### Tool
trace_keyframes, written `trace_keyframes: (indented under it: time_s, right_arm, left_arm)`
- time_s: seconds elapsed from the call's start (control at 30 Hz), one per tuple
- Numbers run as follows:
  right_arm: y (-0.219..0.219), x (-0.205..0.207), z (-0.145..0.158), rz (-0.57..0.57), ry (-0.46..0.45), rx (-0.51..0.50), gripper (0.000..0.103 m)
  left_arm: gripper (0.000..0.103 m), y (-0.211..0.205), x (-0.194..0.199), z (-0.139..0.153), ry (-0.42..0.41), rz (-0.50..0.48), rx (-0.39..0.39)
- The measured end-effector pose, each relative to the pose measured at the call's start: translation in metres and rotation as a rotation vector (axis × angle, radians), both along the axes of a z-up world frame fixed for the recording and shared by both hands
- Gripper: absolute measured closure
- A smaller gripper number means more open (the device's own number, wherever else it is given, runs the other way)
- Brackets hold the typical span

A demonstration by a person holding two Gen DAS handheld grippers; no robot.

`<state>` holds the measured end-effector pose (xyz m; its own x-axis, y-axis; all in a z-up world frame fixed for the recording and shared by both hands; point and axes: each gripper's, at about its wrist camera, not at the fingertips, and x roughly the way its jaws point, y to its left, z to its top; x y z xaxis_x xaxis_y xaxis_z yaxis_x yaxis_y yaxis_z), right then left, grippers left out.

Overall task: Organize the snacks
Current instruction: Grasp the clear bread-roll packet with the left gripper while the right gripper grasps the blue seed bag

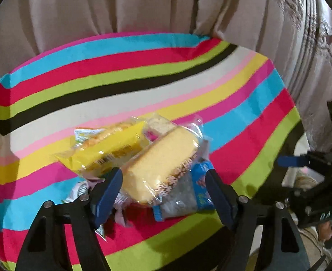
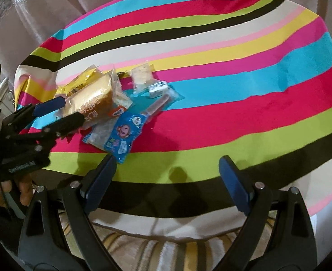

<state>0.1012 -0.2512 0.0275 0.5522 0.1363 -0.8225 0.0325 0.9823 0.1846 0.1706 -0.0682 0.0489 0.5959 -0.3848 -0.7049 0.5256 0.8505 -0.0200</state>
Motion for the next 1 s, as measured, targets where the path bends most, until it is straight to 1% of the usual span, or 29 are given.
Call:
trace_keyframes:
  time_s: [0.13,0.23,0.27,0.3,0.33,0.37,0.4,0.43,0.47,0.53,0.6,0.77,0.87,1.0]
  right_arm:
    - [0.008,0.006,-0.005,0.02,0.015,-0.001,0.01]
    - [0.013,0.01,-0.009,0.032,0.028,-0.004,0.01]
    - [0.014,0.012,-0.01,0.034,0.032,-0.004,0.01]
    - [0.015,0.013,-0.011,0.036,0.036,-0.004,0.01]
    - [0.017,0.014,-0.012,0.038,0.04,-0.004,0.01]
    - [0.018,0.015,-0.013,0.04,0.044,-0.005,0.01]
    - [0.02,0.017,-0.014,0.043,0.047,-0.006,0.01]
    - [0.022,0.018,-0.015,0.047,0.05,-0.008,0.01]
    - [0.023,0.019,-0.016,0.051,0.052,-0.009,0.01]
    - [0.026,0.021,-0.018,0.059,0.058,-0.015,0.01]
    - [0.029,0.022,-0.019,0.066,0.06,-0.017,0.01]
    - [0.036,0.028,-0.021,0.072,0.064,-0.006,0.01]
    - [0.04,0.033,-0.023,0.068,0.062,0.001,0.01]
    - [0.05,0.041,-0.027,0.092,0.078,-0.016,0.01]
  left_arm:
    - [0.027,-0.011,0.011,-0.007,-0.03,-0.004,0.095]
    - [0.026,-0.013,0.021,-0.011,-0.036,-0.004,0.134]
    - [0.026,-0.015,0.025,-0.014,-0.046,0.006,0.168]
    - [0.022,-0.015,0.028,-0.015,-0.048,0.01,0.193]
    - [0.021,-0.017,0.03,-0.018,-0.035,-0.002,0.2]
    - [0.021,-0.017,0.032,-0.021,-0.006,-0.026,0.191]
    - [0.025,-0.016,0.034,-0.026,0.027,-0.042,0.177]
    - [0.035,-0.016,0.036,-0.03,0.045,-0.038,0.17]
    - [0.037,-0.013,0.038,-0.033,0.069,-0.032,0.144]
    - [0.049,-0.001,0.04,-0.032,0.103,-0.022,0.06]
    - [0.054,0.008,0.037,-0.029,0.109,-0.023,0.01]
    - [0.059,0.02,0.024,-0.028,0.114,-0.021,-0.047]
    - [0.061,0.03,0.015,-0.024,0.11,0.006,-0.086]
    - [0.062,0.052,0.004,-0.015,0.092,0.061,-0.164]
